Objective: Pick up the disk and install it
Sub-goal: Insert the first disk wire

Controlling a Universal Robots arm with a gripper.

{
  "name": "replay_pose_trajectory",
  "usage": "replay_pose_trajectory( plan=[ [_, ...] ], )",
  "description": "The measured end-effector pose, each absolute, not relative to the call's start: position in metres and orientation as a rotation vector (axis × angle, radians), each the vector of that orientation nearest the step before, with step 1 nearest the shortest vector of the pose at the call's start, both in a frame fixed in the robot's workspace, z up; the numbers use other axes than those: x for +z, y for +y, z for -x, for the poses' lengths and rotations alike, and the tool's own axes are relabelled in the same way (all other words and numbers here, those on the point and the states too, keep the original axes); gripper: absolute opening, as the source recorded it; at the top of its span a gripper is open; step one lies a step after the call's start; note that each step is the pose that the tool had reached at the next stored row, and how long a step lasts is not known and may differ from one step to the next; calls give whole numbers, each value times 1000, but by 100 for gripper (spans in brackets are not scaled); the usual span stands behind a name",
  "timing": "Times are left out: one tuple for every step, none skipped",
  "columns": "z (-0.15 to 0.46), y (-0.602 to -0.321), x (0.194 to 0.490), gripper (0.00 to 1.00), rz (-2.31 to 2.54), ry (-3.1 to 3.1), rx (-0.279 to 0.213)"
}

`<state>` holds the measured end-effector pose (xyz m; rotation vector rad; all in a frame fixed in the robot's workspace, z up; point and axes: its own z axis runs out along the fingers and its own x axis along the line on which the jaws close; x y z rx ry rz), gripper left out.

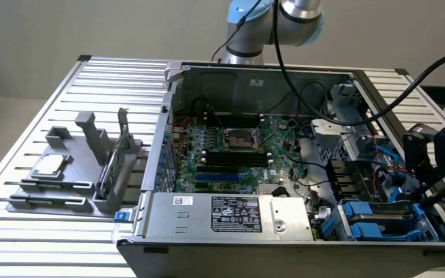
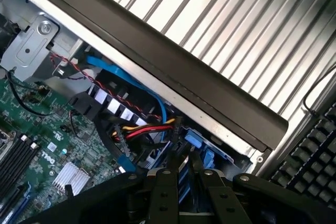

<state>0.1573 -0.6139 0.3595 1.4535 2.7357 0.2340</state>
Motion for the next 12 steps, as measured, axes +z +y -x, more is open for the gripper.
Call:
replay_pose_trajectory(
  plan=[
    [-157, -614, 359, 23, -1465, 2730, 234],
    [-157, -615, 358, 23, -1476, 2724, 234],
    [-157, -615, 357, 23, -1487, 2717, 234],
    [-157, -616, 356, 23, -1497, 2712, 234],
    [-157, -616, 355, 23, -1507, 2706, 235],
    [-157, -617, 355, 23, -1515, 2703, 237],
    [-157, -618, 354, 23, -1522, 2700, 240],
    [-157, -618, 354, 23, -1530, 2698, 244],
    [-157, -618, 354, 23, -1538, 2697, 249],
    [-157, -619, 354, 23, -1545, 2698, 254],
    [-157, -619, 354, 23, -1552, 2700, 260],
    [-157, -619, 354, 23, -1558, 2704, 267]
  ],
)
